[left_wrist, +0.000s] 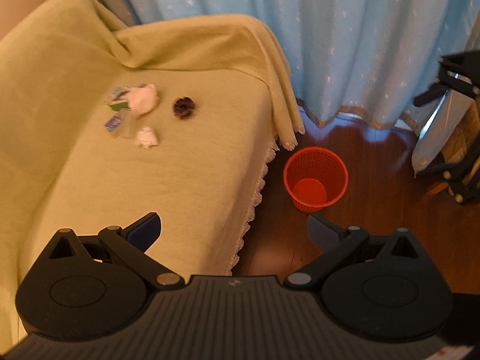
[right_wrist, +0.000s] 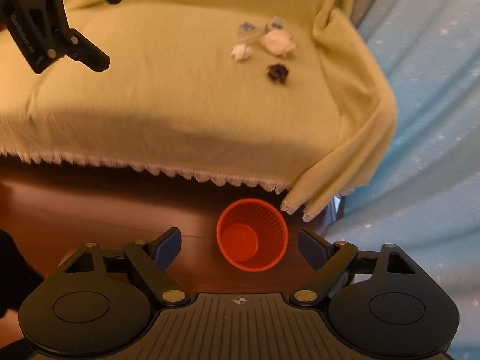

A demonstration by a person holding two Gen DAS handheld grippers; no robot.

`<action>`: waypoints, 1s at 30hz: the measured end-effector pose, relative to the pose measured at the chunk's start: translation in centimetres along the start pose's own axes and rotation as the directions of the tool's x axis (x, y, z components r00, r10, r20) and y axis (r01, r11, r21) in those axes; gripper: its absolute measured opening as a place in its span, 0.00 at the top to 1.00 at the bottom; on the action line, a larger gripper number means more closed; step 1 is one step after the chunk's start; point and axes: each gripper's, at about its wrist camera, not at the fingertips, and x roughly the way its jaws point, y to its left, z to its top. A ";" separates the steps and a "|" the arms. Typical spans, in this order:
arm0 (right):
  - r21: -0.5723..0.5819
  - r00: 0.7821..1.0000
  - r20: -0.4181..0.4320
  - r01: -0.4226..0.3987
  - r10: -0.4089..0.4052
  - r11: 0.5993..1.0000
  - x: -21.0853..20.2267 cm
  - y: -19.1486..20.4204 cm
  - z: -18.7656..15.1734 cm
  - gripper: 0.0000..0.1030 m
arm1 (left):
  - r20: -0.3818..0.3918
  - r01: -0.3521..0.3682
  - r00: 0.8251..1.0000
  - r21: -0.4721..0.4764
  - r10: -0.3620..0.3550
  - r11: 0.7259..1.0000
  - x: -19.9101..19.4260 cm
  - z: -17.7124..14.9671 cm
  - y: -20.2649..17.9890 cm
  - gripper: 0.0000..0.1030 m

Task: Organize objects
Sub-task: 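Move the right tool toward the red mesh wastebasket on the floor, then close the right tool on the rim of the red wastebasket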

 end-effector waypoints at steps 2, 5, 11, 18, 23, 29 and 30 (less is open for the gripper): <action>-0.033 1.000 -0.013 0.000 -0.001 0.999 3.2 -0.3 -0.8 0.24 | -0.002 0.011 1.000 0.031 -0.011 0.999 2.6 -0.2 -1.1 0.01; -0.082 0.999 -0.036 -0.002 -0.001 0.997 8.0 -0.7 -2.1 0.28 | -0.005 0.042 0.999 0.078 -0.042 0.996 6.9 -0.9 -2.6 0.01; -0.205 0.997 -0.082 -0.020 0.003 0.979 17.0 -0.4 -4.9 0.32 | -0.007 0.101 0.995 0.241 -0.102 0.965 16.0 -3.0 -6.3 0.02; -0.281 0.993 -0.118 -0.045 0.012 0.959 27.1 -0.2 -8.2 0.34 | -0.016 0.135 0.990 0.389 -0.140 0.911 24.8 -5.9 -9.6 0.02; -0.330 0.990 -0.137 -0.059 0.014 0.942 34.2 -0.3 -10.2 0.40 | -0.007 0.150 0.987 0.421 -0.163 0.895 30.3 -7.6 -11.0 0.02; -0.393 0.986 -0.168 -0.070 0.003 0.917 40.9 0.4 -12.3 0.48 | -0.016 0.151 0.987 0.445 -0.161 0.883 36.2 -9.7 -12.0 0.02; -0.399 0.985 -0.170 -0.072 0.003 0.914 41.7 0.5 -12.6 0.48 | -0.021 0.153 0.987 0.450 -0.161 0.880 37.1 -10.1 -12.2 0.02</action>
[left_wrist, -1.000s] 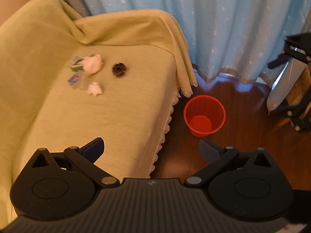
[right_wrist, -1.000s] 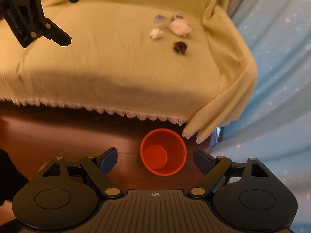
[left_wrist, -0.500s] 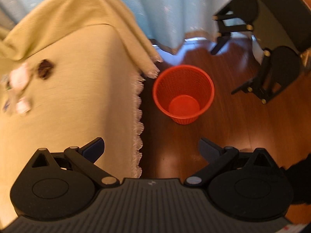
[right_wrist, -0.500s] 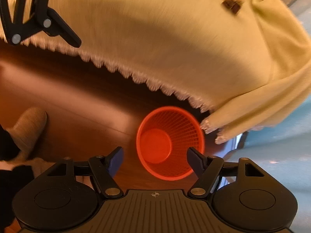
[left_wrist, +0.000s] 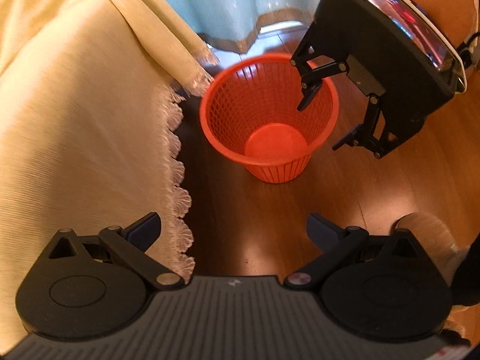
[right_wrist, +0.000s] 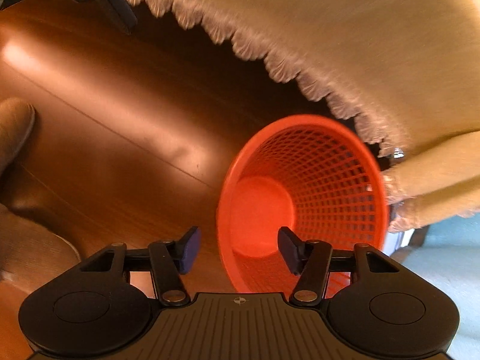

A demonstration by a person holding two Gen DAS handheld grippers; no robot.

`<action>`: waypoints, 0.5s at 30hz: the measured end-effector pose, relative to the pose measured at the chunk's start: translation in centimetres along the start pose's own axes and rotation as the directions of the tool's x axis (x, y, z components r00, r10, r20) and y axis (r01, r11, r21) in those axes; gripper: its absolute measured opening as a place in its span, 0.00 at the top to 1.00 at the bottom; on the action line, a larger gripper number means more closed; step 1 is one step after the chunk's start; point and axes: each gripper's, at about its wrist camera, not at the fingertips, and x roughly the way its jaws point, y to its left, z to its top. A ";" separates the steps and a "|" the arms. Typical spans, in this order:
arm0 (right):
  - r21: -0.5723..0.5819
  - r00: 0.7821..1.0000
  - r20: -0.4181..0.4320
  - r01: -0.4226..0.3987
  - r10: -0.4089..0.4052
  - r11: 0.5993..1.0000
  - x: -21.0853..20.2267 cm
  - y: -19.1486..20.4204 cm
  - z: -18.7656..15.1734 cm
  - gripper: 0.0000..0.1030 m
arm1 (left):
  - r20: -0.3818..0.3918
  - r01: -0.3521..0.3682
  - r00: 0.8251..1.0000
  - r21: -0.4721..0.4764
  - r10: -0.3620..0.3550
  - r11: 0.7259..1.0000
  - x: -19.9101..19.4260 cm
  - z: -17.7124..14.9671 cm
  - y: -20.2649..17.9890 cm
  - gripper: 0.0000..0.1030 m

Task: Organize objects
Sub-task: 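Close the right tool on the rim of the red wastebasket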

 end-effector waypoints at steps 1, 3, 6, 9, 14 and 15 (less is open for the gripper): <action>-0.006 1.000 -0.001 0.002 -0.002 1.000 0.4 0.5 -0.1 0.49 | 0.000 0.002 1.000 0.007 -0.002 1.000 0.7 -0.2 -0.4 0.02; -0.032 1.000 -0.002 0.009 -0.009 0.999 2.0 0.6 -0.2 0.50 | -0.001 0.009 1.000 0.020 -0.009 1.000 2.1 -0.6 -0.9 0.02; -0.045 1.000 -0.008 0.010 -0.010 0.999 3.3 0.8 -0.4 0.51 | -0.002 0.019 1.000 0.032 -0.019 0.999 3.7 -1.0 -1.6 0.02; -0.055 1.000 -0.014 0.012 -0.013 0.998 4.9 0.7 -0.2 0.54 | -0.008 0.023 1.000 0.038 -0.022 0.999 5.2 -1.3 -1.8 0.02; -0.058 1.000 -0.022 0.014 -0.015 0.998 6.6 0.6 0.1 0.61 | -0.016 0.030 0.999 0.022 -0.030 0.999 7.1 -1.6 -1.6 0.02; -0.059 1.000 -0.025 0.016 -0.018 0.998 6.7 0.8 0.2 0.62 | -0.015 0.029 0.999 0.023 -0.029 0.999 7.2 -1.6 -1.6 0.02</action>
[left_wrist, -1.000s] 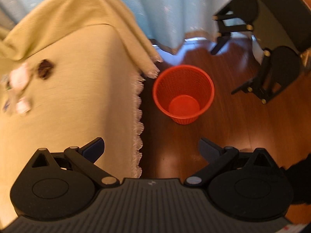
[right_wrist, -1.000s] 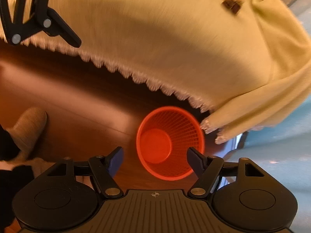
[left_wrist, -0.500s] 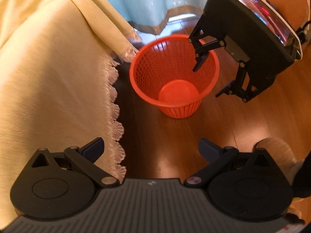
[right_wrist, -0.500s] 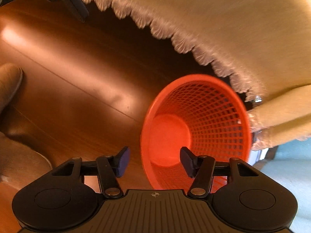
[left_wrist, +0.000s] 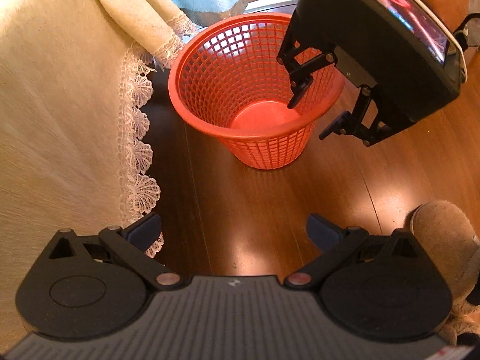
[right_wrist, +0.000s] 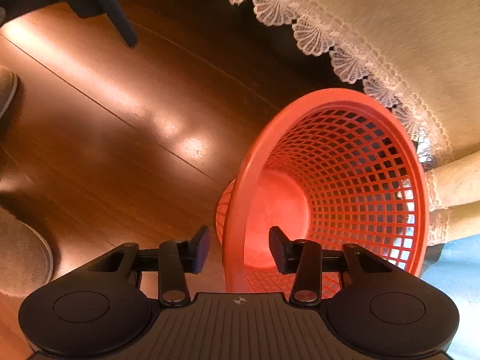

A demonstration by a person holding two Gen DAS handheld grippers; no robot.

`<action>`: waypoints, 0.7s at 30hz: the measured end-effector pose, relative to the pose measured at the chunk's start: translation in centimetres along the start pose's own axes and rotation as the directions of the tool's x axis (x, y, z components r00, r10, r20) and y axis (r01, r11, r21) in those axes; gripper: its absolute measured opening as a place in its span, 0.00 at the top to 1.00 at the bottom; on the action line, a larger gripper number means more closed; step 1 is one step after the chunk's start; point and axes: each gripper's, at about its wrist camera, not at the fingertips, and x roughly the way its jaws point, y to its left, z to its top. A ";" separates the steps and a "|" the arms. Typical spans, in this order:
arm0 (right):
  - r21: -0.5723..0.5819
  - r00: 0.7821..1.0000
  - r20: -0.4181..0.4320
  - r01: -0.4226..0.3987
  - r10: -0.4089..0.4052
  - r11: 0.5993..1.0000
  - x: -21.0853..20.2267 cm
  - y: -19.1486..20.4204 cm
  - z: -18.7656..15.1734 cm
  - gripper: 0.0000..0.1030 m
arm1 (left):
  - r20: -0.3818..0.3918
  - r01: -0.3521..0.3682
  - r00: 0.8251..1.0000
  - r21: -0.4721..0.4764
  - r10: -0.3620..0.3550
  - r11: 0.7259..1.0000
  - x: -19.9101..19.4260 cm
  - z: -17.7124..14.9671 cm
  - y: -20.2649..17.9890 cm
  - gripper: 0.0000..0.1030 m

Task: Organize objects
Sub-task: 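Close the right tool on the rim of the red wastebasket, then lift the wastebasket with the right tool and carry it onto the sofa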

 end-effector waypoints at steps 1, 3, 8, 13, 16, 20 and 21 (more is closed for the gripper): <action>0.001 1.000 -0.002 0.000 0.000 1.000 0.1 0.2 0.0 0.64 | 0.001 -0.001 1.000 0.000 0.001 1.000 0.1 0.0 0.1 0.02; -0.002 1.000 -0.007 -0.003 0.003 1.000 0.6 0.3 0.2 0.67 | 0.002 0.000 1.000 0.000 0.000 1.000 0.2 -0.1 0.1 0.02; -0.005 1.000 -0.028 -0.014 0.014 1.000 1.3 0.2 0.6 0.82 | 0.003 0.002 1.000 -0.009 -0.002 1.000 0.0 -0.4 0.2 0.02; 0.001 0.999 -0.036 -0.029 0.029 1.000 0.6 -0.1 1.1 0.95 | 0.003 0.005 1.000 -0.017 -0.005 1.000 -0.5 -0.4 0.6 0.02; 0.006 0.999 -0.039 -0.031 0.031 1.000 -0.3 -0.2 1.3 0.97 | 0.003 0.008 1.000 -0.013 -0.008 1.000 -1.0 -0.3 0.6 0.02; 0.005 0.998 -0.047 -0.037 0.037 0.999 -2.4 -0.4 1.5 0.97 | 0.000 0.014 1.000 -0.016 -0.014 1.000 -2.3 0.0 0.7 0.02; 0.006 0.998 -0.048 -0.033 0.034 0.999 -3.1 -0.4 1.5 0.97 | -0.001 0.014 1.000 -0.019 -0.014 1.000 -2.9 0.1 0.8 0.02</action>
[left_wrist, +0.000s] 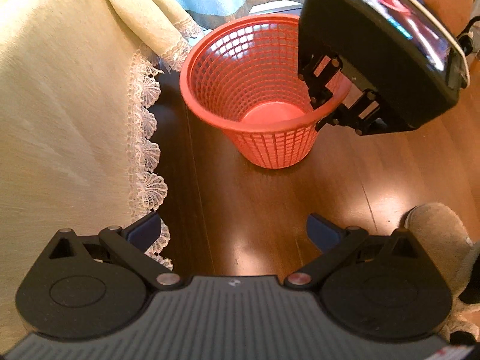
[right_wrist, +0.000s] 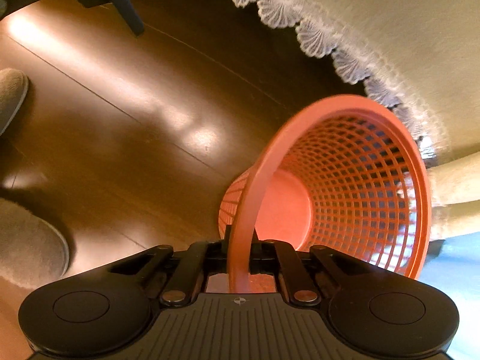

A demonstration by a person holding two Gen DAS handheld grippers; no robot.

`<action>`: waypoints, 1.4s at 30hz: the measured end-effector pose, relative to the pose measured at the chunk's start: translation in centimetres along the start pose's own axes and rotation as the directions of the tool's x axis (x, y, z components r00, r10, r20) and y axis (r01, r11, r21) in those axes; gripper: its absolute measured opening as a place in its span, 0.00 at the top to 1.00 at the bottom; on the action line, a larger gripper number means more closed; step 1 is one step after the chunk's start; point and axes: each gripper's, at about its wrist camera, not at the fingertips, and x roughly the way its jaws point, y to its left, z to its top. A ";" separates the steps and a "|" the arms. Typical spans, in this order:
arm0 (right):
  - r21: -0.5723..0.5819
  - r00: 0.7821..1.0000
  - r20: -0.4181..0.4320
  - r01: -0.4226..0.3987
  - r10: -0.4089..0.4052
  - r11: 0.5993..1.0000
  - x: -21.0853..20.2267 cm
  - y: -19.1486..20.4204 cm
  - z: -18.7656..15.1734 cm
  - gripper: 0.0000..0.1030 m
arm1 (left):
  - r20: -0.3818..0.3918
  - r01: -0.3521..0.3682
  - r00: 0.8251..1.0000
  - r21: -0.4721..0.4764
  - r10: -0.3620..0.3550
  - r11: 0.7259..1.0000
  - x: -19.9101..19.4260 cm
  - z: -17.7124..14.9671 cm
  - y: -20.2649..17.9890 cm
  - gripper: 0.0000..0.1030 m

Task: Organize objects
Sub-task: 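Lift the wastebasket with the right tool and carry it onto the sofa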

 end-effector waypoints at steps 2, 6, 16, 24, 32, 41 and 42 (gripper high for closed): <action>0.005 1.000 -0.003 0.002 -0.001 1.000 -1.9 0.2 -0.3 0.98 | -0.001 0.002 1.000 -0.004 -0.002 1.000 -1.2 0.4 0.2 0.02; 0.009 1.000 -0.013 -0.003 0.003 1.000 -7.7 0.2 -0.7 0.98 | -0.001 0.007 1.000 -0.009 -0.007 1.000 -5.1 1.6 0.5 0.02; 0.011 1.000 -0.014 0.025 -0.025 1.000 -28.4 -2.2 0.0 0.98 | -0.001 -0.036 0.999 -0.056 0.036 0.998 -22.0 7.0 4.6 0.02; -0.058 0.997 0.038 0.074 -0.072 0.996 -41.9 -5.1 2.1 0.98 | 0.003 -0.129 0.991 -0.140 0.131 0.982 -35.1 11.8 9.5 0.02; -0.079 0.988 0.095 0.131 -0.123 0.988 -47.4 -7.5 3.2 0.98 | 0.028 -0.199 0.978 -0.198 0.208 0.960 -41.4 13.1 14.2 0.01; -0.092 0.988 0.033 0.156 -0.154 0.983 -46.8 -10.2 8.4 0.99 | 0.050 -0.193 0.976 -0.232 0.210 0.954 -41.5 10.4 21.1 0.01; -0.083 0.988 0.017 0.156 -0.156 0.984 -46.4 -10.6 9.1 0.99 | 0.060 -0.182 0.978 -0.226 0.200 0.957 -41.2 9.9 22.1 0.01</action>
